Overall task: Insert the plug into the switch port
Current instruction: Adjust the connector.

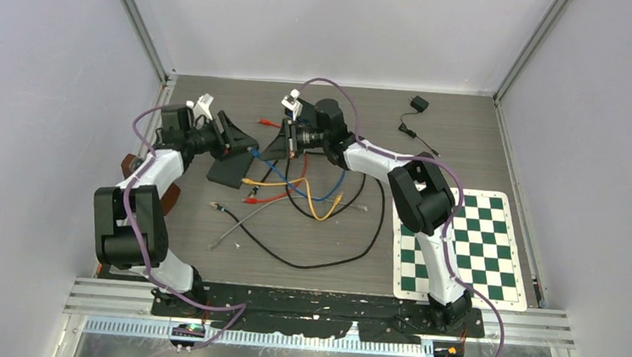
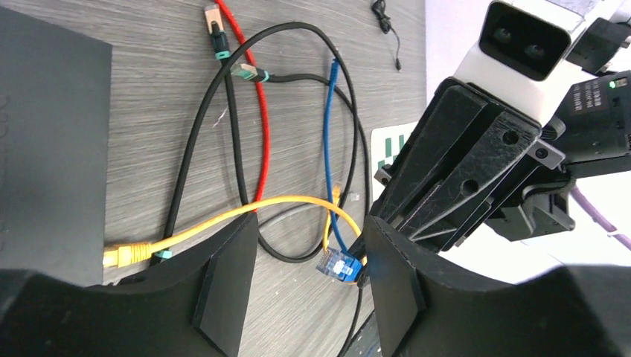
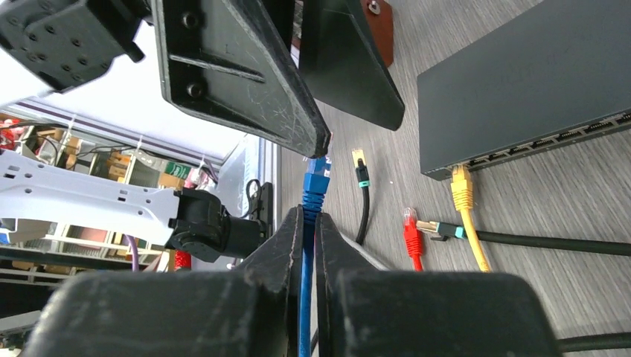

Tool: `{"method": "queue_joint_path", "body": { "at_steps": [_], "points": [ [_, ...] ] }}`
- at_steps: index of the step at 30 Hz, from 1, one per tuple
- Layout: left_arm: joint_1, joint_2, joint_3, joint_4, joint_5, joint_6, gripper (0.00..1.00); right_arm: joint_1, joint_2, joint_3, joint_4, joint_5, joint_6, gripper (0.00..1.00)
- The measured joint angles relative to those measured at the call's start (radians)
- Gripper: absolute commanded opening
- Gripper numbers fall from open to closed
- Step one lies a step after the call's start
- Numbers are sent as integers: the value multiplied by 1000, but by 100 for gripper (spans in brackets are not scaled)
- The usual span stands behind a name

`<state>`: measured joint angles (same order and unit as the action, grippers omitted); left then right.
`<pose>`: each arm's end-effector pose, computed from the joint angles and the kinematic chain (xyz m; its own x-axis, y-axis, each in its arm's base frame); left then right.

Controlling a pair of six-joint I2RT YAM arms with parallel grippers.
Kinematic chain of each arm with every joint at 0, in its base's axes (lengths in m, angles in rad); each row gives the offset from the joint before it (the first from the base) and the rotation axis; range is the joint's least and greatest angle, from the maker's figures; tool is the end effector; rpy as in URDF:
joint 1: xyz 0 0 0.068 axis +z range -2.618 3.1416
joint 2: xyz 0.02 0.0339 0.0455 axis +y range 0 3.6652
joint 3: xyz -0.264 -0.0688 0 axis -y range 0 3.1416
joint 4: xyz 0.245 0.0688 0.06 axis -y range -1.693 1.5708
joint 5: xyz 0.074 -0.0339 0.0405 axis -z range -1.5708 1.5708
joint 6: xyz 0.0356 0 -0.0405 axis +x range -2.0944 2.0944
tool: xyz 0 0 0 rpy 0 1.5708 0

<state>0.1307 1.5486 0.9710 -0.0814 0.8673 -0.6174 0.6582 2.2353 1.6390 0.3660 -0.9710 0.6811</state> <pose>0.3296 0.0159 0.2345 -0.7923 -0.4819 -0.3743 0.0672 0.5408 -0.8384 0.3861 0.3357 0.2119 -0.7580 -0.1368 -0.6377 -0.6485 0.0529 0.7594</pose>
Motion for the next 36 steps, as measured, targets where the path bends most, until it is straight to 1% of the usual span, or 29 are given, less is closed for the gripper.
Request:
{"method": "queue_joint_path", "body": {
  "at_steps": [3, 5, 7, 11, 13, 14, 17, 18, 19, 20, 21, 22, 23, 24, 25, 29, 33, 36],
  "points": [
    [-4, 0, -43, 114, 22, -69, 46, 0, -3, -17, 43, -3, 33, 5],
    [-5, 0, -74, 179, 35, -118, 35, 0, -4, -28, 60, -3, 44, 5],
    [-7, 0, -103, 241, 52, -172, 30, 1, -4, -39, 65, -3, 54, 5],
    [-12, 0, -154, 362, 77, -261, 10, 1, -4, -46, 67, 1, 61, 5],
    [-13, 1, -169, 403, 76, -294, 2, 1, -4, -47, 69, 1, 64, 6],
    [-13, 1, -172, 417, 76, -304, 0, 1, -4, -47, 69, 3, 66, 6],
    [-13, 1, -176, 439, 74, -329, 0, -1, -6, -47, 68, 13, 71, 7],
    [-13, 1, -178, 444, 70, -339, 0, -1, -9, -47, 63, 20, 70, 8],
    [-13, 1, -180, 448, 66, -347, 0, -1, -13, -47, 57, 26, 69, 16],
    [-13, 1, -184, 455, 62, -354, 0, -1, -16, -47, 48, 33, 62, 20],
    [-13, 1, -188, 460, 56, -362, 0, -1, -20, -47, 37, 42, 55, 27],
    [-13, 1, -191, 459, 50, -368, 0, -1, -24, -47, 24, 53, 45, 29],
    [-14, 1, -194, 457, 45, -372, 0, -1, -32, -48, 3, 72, 26, 36],
    [-16, 1, -196, 454, 42, -373, 0, 0, -40, -52, -12, 92, 2, 40],
    [-18, 1, -199, 449, 38, -375, 0, 1, -52, -59, -31, 117, -27, 45],
    [-24, 1, -202, 418, 19, -375, 0, 14, -135, -109, -114, 230, -197, 52],
    [-24, 1, -202, 367, -12, -369, 0, 45, -230, -152, -174, 365, -407, 52],
    [-24, 0, -202, 333, -32, -366, 0, 97, -269, -157, -196, 460, -558, 52]
  ]
}}
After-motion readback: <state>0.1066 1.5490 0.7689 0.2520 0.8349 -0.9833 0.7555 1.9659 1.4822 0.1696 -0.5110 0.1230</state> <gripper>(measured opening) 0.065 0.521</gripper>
